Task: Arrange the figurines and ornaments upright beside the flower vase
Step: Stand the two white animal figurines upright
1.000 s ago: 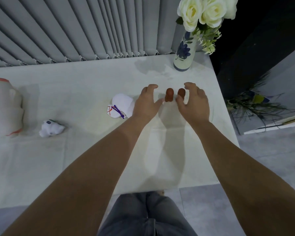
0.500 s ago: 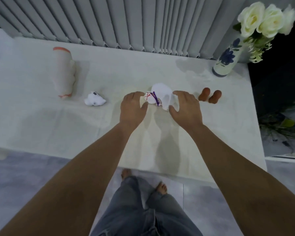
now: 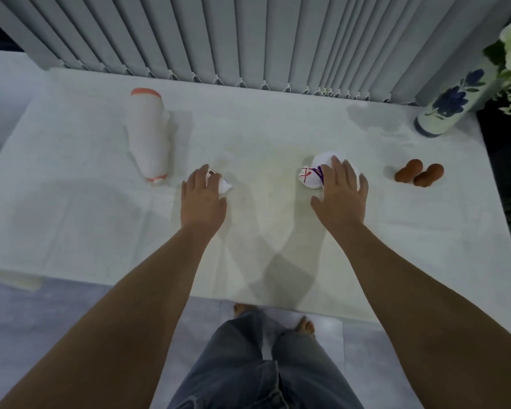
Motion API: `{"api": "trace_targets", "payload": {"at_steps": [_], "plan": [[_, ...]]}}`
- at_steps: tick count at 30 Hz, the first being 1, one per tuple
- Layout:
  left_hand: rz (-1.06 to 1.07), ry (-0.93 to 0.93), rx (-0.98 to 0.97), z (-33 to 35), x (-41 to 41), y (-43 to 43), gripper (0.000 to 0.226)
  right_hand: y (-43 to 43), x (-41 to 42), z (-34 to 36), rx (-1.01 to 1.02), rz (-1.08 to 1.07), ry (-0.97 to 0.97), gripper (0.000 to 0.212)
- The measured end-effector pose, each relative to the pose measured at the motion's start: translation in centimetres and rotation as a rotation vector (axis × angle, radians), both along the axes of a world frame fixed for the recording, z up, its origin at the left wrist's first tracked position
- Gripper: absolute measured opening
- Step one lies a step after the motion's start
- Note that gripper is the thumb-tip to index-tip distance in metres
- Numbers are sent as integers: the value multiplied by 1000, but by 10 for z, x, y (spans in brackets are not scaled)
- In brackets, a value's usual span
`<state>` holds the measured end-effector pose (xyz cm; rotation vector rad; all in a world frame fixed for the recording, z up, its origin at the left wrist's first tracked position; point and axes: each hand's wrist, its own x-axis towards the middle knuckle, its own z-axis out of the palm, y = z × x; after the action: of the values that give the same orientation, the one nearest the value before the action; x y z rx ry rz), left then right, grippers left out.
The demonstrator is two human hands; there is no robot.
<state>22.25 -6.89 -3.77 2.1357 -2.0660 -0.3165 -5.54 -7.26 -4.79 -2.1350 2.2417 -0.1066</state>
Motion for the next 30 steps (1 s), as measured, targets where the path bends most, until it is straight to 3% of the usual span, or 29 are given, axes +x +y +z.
{"api": "trace_targets", "payload": {"at_steps": [8, 12, 19, 23, 26, 30], "plan": [[1, 9, 42, -13, 12, -11, 57, -21, 9, 3, 68, -176, -59, 75], [0, -36, 19, -18, 16, -22, 48, -30, 6, 5, 42, -197, -70, 74], [38, 131, 57, -10, 1, -40, 38, -49, -8, 5, 35, -229, -191, 72], [-27, 400, 110, 5, -26, -61, 44, -55, -19, 9, -11, -257, -312, 66], [77, 818, 330, 19, -52, -74, 40, -60, -29, 14, -29, -324, -462, 52], [277, 1348, 634, 24, -76, -86, 16, -65, -43, 21, 62, -449, -614, 39]]}}
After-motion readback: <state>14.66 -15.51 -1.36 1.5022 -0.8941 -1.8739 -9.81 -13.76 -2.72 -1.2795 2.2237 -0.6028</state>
